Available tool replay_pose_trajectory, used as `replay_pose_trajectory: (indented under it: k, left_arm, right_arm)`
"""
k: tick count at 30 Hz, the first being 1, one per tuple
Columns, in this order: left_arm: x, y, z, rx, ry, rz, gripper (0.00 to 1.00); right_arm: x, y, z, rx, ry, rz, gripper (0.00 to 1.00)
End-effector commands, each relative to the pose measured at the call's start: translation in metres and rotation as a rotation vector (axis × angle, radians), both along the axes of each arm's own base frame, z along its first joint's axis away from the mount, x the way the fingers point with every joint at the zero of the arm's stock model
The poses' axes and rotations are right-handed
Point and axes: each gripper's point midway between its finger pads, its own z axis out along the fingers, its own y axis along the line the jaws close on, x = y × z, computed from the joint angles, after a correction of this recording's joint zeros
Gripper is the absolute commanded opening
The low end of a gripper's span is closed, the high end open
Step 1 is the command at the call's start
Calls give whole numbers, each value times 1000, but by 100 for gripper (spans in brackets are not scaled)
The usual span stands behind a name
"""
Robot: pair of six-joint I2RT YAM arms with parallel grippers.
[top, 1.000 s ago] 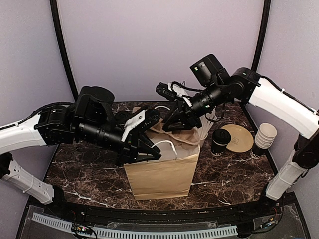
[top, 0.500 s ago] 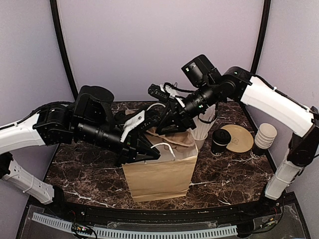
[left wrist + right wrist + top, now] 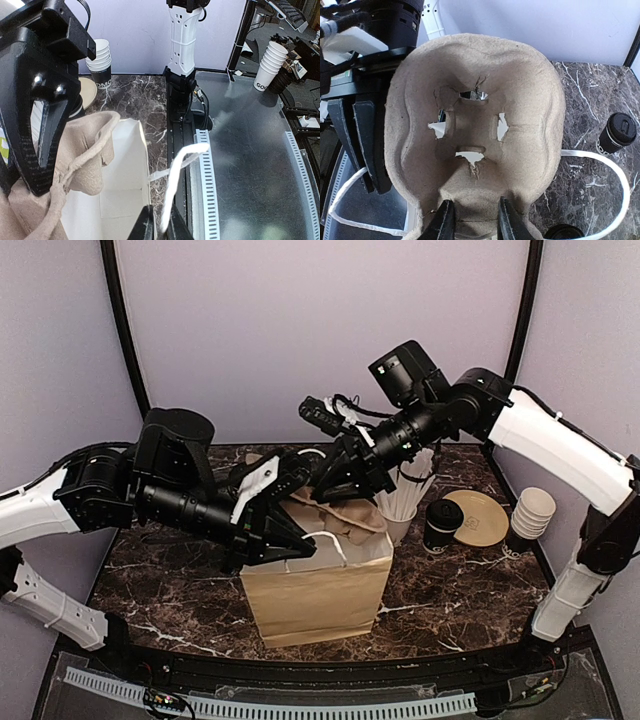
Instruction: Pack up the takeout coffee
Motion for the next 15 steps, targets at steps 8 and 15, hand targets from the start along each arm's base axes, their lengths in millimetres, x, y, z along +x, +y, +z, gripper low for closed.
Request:
replay_pose_trajectory:
  k: [8, 15]
  left_arm:
    - [0, 13, 18, -25, -49, 17, 10]
    - [-1, 13, 18, -22, -41, 15, 10]
  right_arm:
    - [-10, 11, 42, 120, -14, 62, 26]
    - [-12, 17, 21, 120, 26, 84, 26]
